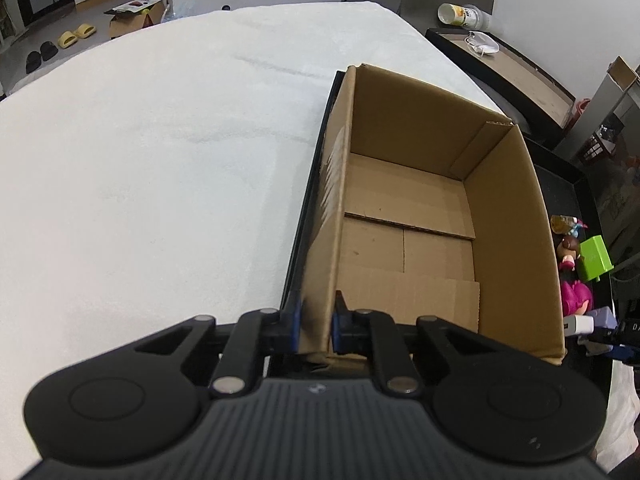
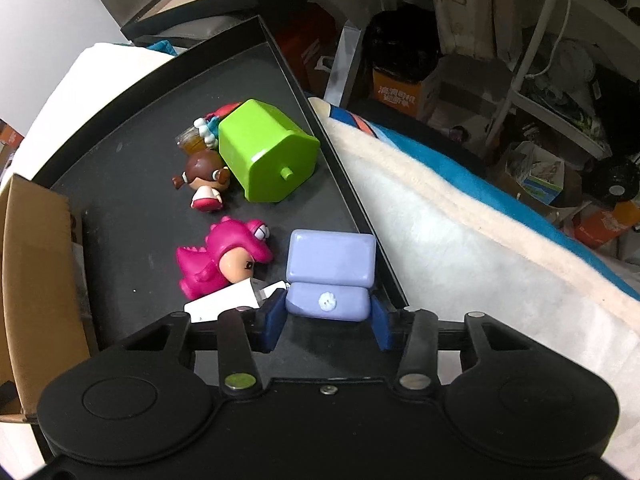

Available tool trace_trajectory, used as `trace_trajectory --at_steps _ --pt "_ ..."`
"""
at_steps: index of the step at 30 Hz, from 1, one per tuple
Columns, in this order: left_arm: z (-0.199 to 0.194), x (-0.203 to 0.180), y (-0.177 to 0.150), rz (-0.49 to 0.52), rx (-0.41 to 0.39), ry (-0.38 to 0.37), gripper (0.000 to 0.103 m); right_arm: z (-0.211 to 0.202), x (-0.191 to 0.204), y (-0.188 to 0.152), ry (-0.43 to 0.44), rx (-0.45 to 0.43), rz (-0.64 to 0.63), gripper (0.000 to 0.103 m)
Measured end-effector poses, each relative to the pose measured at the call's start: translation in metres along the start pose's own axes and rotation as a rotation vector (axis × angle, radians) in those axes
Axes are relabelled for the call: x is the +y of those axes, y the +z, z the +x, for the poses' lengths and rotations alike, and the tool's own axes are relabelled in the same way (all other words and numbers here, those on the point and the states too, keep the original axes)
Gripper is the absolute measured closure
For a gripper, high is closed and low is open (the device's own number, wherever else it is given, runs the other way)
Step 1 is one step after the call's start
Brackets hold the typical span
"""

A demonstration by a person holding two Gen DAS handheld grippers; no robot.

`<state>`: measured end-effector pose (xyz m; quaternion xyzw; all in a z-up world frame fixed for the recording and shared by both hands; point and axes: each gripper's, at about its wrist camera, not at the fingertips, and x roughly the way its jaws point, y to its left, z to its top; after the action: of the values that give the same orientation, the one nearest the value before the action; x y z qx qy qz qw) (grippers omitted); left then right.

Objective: Organize rigid objects
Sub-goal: 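Move the right gripper to the lavender cube charger and close on it, then carry the lavender cube charger with the right gripper into the box and release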

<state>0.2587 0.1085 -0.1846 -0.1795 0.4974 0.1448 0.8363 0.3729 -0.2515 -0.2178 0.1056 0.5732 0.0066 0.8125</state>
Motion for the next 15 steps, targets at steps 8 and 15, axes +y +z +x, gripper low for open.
trace_trajectory --at_steps 8,15 --pt "0.0 -0.003 0.002 -0.001 0.006 0.011 0.09 -0.019 -0.002 -0.001 0.031 -0.029 0.026 0.06" --pt "0.003 -0.004 0.004 0.008 0.012 0.009 0.09 -0.043 0.0 0.0 0.059 -0.055 0.037 0.06"
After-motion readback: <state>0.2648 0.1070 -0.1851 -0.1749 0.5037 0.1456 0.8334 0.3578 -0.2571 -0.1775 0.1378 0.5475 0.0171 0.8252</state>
